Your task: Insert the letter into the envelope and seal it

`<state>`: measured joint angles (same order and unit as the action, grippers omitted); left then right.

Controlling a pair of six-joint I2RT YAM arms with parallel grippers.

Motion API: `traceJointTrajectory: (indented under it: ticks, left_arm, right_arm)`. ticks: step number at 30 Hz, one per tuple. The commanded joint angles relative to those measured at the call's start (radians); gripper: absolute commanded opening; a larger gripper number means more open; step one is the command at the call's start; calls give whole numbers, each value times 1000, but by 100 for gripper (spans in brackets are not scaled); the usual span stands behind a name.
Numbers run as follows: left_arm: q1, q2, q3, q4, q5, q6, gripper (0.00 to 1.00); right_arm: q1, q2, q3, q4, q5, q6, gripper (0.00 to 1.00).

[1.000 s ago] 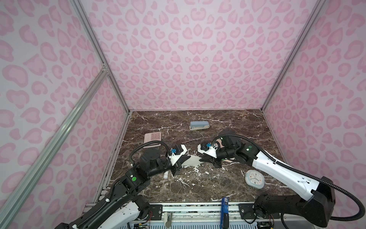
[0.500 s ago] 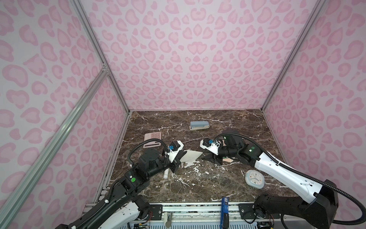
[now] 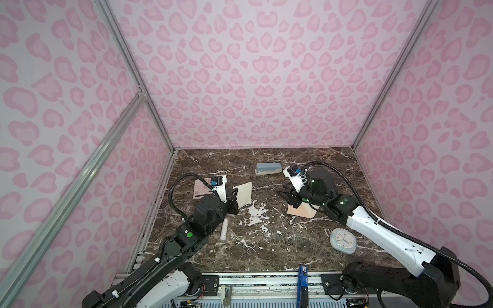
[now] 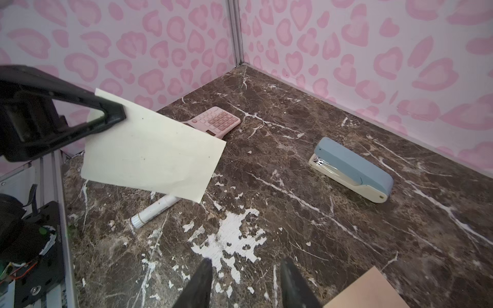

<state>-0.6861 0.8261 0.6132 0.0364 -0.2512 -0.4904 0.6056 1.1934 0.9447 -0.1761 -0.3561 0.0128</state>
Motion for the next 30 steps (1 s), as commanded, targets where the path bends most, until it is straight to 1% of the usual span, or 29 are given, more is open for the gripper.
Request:
traceJointTrajectory:
  ticks: [1, 3, 9, 13, 17, 24, 28, 30]
  left_arm:
    - [2, 4, -56, 170, -119, -229, 4]
    - [0, 13, -82, 204, -173, -277, 4]
    - [-6, 43, -141, 302, -296, -370, 4]
    - [-7, 84, -176, 365, -363, -455, 4]
    - [-4, 173, -193, 460, -379, -526, 4]
    - [-1, 378, -199, 693, -379, -643, 4]
    - [1, 460, -191, 757, -406, -686, 4]
    - [3, 499, -197, 789, -423, -731, 4]
  right_arm:
    - [0, -10, -9, 71, 56, 80, 44]
    - [0, -14, -5, 66, 63, 85, 44]
    - [2, -31, -6, 60, 78, 67, 44]
    - [3, -47, -33, 91, 83, 69, 44]
    - [9, -62, -65, 127, 85, 71, 44]
    - [22, -68, -71, 115, 83, 66, 44]
    - [26, -88, -87, 118, 89, 66, 44]
    - [25, -98, -96, 118, 92, 64, 44]
